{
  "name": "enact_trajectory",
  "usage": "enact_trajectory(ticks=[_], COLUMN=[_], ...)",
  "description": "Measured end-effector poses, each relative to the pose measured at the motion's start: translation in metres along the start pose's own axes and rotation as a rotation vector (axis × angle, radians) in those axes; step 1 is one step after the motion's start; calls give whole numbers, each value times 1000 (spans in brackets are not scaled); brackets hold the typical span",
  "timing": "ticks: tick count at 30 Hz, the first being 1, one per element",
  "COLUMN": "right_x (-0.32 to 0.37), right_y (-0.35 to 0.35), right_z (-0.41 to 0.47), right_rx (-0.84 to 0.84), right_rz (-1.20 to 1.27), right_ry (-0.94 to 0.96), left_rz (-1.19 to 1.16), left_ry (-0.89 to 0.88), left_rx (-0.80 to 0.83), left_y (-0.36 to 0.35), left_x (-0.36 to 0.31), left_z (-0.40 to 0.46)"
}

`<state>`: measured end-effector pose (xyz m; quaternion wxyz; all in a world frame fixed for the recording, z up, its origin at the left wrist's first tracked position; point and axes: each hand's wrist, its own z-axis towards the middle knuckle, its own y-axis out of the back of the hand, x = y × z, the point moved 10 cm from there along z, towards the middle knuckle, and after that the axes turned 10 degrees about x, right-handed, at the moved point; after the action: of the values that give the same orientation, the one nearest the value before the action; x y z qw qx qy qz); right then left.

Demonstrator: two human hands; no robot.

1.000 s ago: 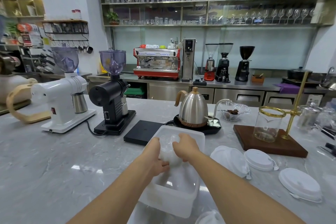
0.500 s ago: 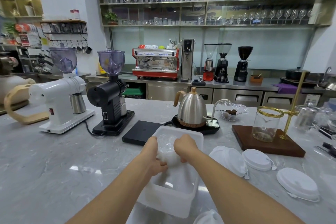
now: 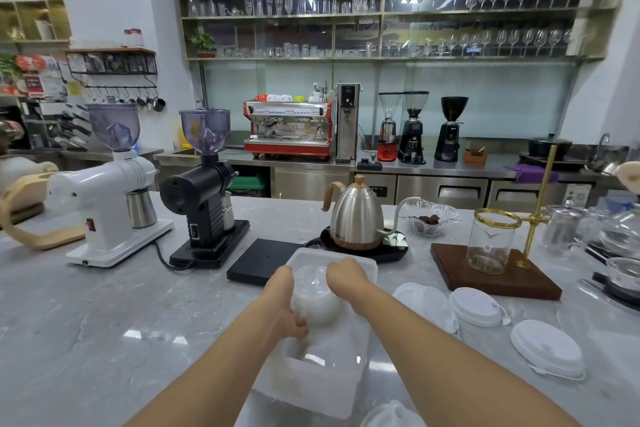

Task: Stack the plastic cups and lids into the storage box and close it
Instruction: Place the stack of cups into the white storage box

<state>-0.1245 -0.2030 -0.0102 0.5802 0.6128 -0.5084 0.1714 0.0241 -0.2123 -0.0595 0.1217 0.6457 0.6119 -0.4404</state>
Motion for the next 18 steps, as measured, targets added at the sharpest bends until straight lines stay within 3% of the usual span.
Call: enact_trajectory(ticks=[6,13,18], right_x=[24,26,-28], right_y=[28,94,154], right_z=[-26,-69,-93], right_rx=[-18,-97,-287], right_rz=[-4,-54,32], right_ry=[185,440,438], left_rz=[189,965,1007], left_ry=[-66,-556,-839], left_rx=[24,-116,13], left_y=[-12,-46,-96], left_x=[-16,-53,-40], left_z=[-18,-77,-123])
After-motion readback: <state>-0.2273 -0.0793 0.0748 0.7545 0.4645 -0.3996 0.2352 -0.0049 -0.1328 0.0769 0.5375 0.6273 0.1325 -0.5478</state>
